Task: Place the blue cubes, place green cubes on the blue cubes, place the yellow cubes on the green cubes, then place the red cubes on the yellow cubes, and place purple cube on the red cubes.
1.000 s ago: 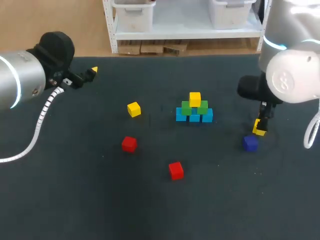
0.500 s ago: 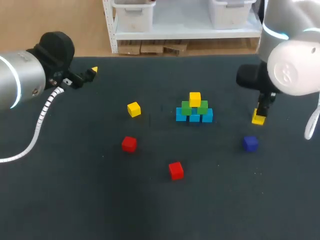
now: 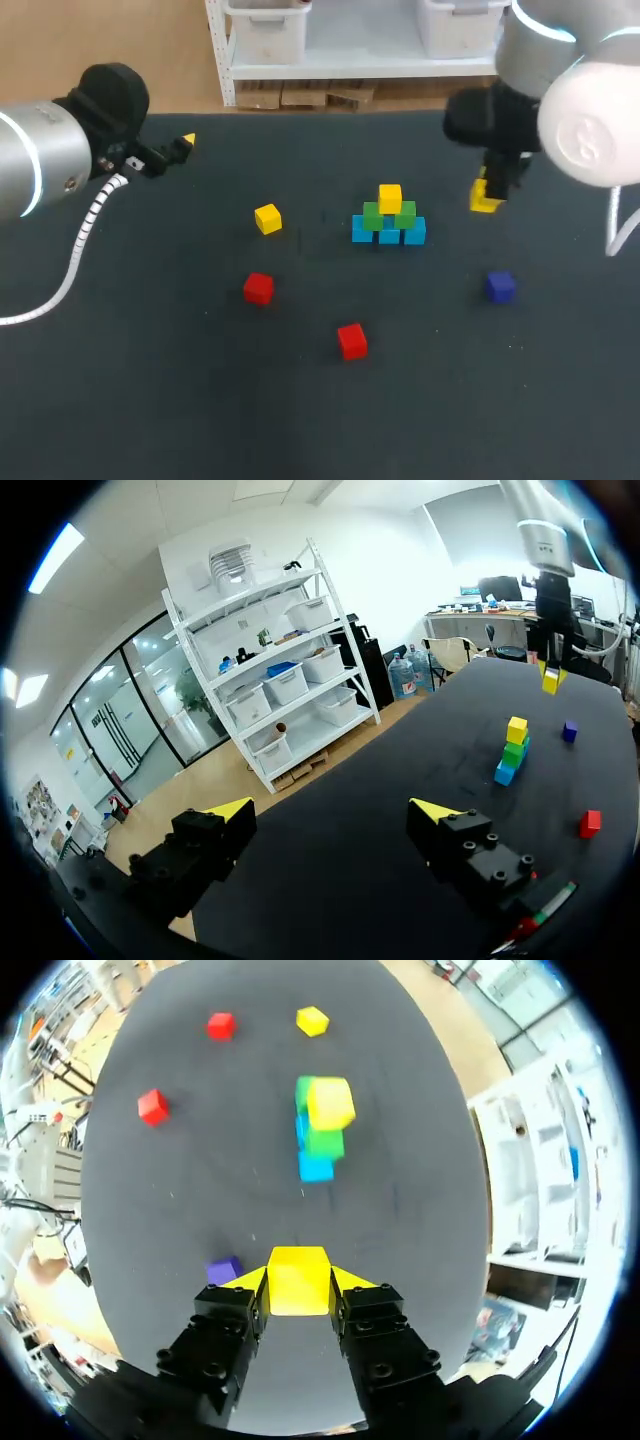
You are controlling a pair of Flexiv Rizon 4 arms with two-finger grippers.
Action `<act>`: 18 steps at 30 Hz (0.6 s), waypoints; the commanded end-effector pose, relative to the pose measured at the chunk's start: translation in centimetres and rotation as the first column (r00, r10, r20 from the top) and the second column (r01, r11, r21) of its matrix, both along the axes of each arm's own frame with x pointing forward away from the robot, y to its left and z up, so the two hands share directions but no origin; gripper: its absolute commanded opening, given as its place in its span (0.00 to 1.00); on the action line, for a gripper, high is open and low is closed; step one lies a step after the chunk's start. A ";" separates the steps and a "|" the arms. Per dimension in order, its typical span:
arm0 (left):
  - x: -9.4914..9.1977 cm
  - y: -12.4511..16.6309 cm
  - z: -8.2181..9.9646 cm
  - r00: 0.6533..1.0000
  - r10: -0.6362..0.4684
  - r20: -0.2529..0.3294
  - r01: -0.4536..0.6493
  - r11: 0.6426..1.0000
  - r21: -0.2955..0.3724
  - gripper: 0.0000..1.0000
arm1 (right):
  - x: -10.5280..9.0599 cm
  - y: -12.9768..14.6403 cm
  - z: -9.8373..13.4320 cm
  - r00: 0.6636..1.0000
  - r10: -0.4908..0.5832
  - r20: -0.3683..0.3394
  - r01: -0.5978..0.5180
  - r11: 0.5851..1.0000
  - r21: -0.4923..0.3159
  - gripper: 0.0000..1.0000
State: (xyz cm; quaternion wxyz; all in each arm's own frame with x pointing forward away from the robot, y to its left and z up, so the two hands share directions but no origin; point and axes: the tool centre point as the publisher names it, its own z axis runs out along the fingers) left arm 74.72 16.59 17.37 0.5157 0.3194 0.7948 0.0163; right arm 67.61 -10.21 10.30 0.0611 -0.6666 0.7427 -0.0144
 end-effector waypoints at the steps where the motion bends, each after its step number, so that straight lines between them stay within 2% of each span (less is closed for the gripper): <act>1: 0.0 -0.1 -0.1 1.000 0.002 0.003 -0.002 1.000 0.001 1.00 | 0.3 1.8 -0.4 1.000 0.017 0.020 -0.017 1.000 -0.017 0.00; 8: 0.0 -0.1 -0.1 1.000 0.002 0.003 -0.002 1.000 0.001 1.00 | 1.2 3.9 -1.2 0.997 0.073 0.032 -0.072 0.997 -0.022 0.00; 18: 0.0 -0.1 -0.1 1.000 0.002 0.003 -0.002 1.000 0.001 1.00 | 2.9 5.6 -1.6 0.995 0.095 0.035 -0.094 0.995 -0.026 0.00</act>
